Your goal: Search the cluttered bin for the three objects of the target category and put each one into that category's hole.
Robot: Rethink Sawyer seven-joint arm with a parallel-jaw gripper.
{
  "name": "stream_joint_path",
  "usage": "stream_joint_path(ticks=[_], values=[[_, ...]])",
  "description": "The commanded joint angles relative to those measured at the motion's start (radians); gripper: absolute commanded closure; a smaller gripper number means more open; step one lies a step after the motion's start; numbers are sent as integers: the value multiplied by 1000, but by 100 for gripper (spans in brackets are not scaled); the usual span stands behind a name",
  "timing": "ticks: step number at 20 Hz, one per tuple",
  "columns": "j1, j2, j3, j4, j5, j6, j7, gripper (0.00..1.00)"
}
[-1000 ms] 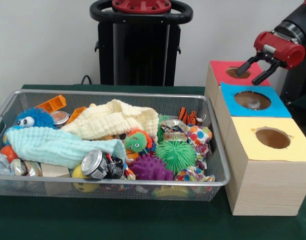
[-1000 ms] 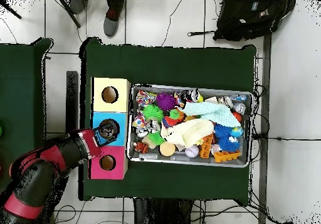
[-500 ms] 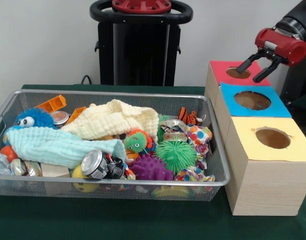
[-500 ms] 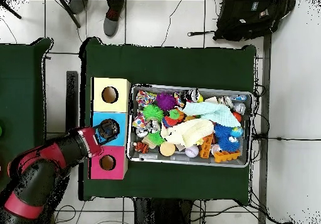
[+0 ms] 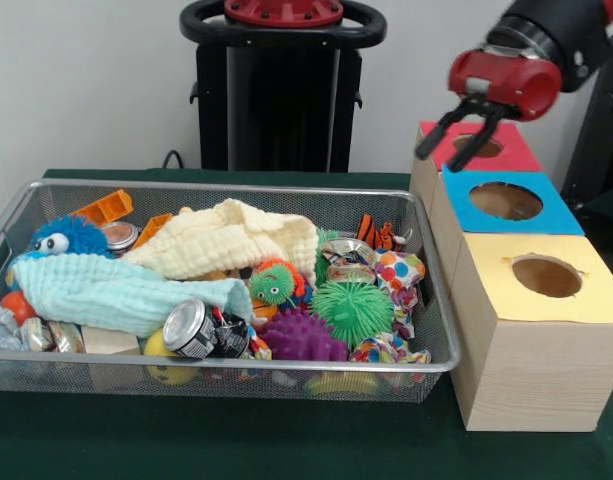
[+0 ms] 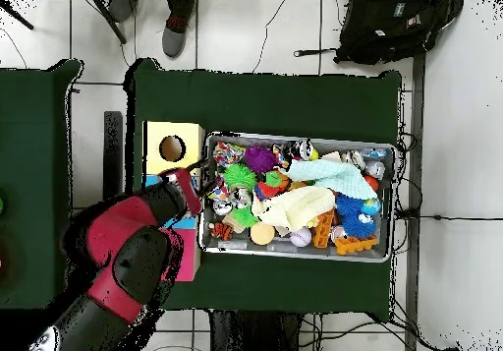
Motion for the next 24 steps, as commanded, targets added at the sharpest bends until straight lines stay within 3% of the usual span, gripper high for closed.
stream_joint_path(ticks=[1, 8, 13, 24], values=[[-262, -322, 359, 120, -260, -119, -376, 0], [-400, -376, 438, 76, -426, -104, -343, 0], [-591, -428, 577, 42, -550, -121, -401, 0], [-817, -442, 817, -33, -736, -100, -425, 0]])
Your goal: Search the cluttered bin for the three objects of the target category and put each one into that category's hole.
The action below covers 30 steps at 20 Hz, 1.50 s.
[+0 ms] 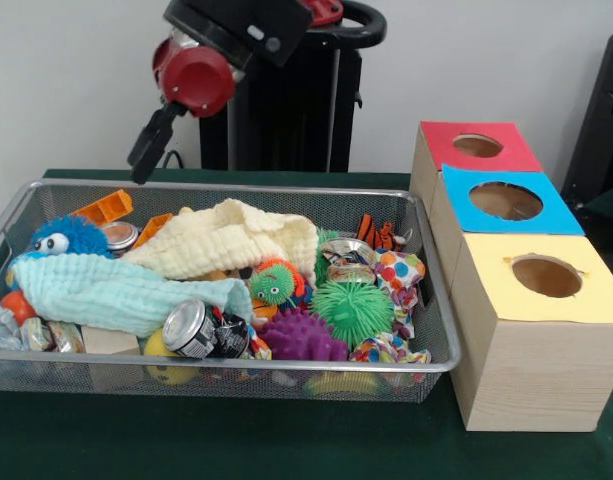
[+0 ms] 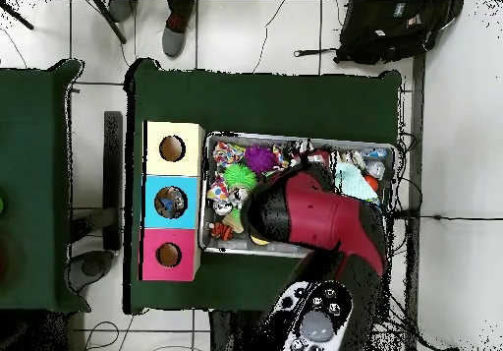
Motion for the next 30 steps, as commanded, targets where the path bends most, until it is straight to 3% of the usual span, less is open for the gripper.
stream_joint_path(ticks=[1, 14, 22, 30], values=[[-127, -20, 332, -50, -152, -3, -340, 0], [-316, -75, 542, -44, -314, 47, -356, 0], [-436, -135, 671, -31, -343, 125, -417, 0], [-533, -121, 768, -71, -346, 174, -504, 0]])
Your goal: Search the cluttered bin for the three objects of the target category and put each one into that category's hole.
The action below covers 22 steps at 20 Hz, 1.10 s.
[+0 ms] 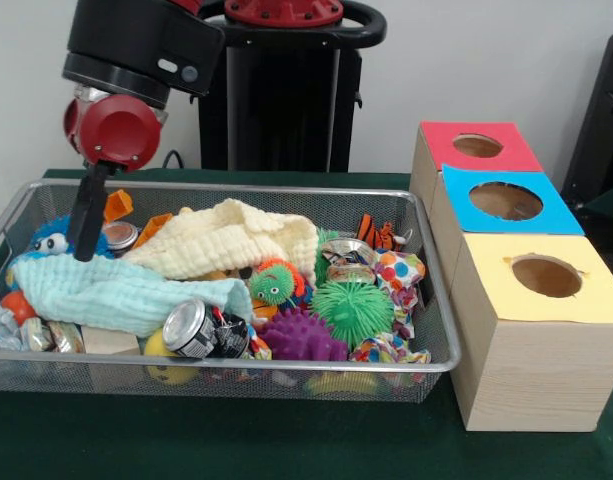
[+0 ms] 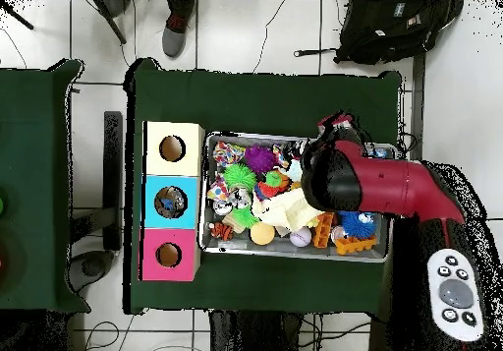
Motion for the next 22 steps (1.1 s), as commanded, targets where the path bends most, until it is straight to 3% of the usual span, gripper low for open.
stream_joint_path(ticks=[1, 13, 22], values=[[-88, 16, 209, -32, -51, 155, -370, 0], [-192, 123, 313, -78, -99, 126, -483, 0], [-246, 163, 364, -76, -145, 95, -500, 0]])
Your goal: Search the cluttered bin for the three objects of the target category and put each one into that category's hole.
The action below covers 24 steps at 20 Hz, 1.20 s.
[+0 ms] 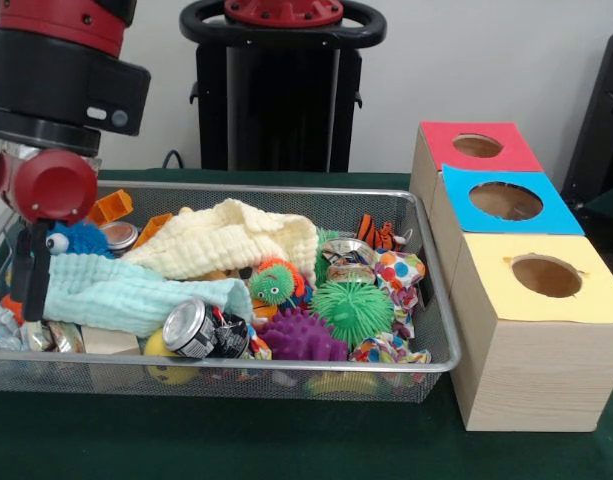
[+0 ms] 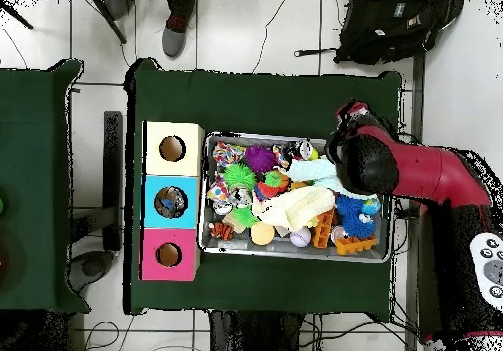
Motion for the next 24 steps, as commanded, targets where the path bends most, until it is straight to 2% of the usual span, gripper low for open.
stream_joint_path(ticks=[1, 8, 14, 16, 17, 21, 24], values=[[-50, 76, 139, 0, -79, 60, -298, 0], [-85, 88, 187, 5, -96, 72, -319, 0], [-139, 141, 254, -13, -96, 136, -395, 0], [-156, 163, 276, -18, -95, 172, -437, 0], [-170, 185, 296, -36, -83, 237, -494, 0], [-181, 234, 316, -81, -64, 360, -580, 0], [-185, 252, 317, -79, -69, 356, -585, 0]])
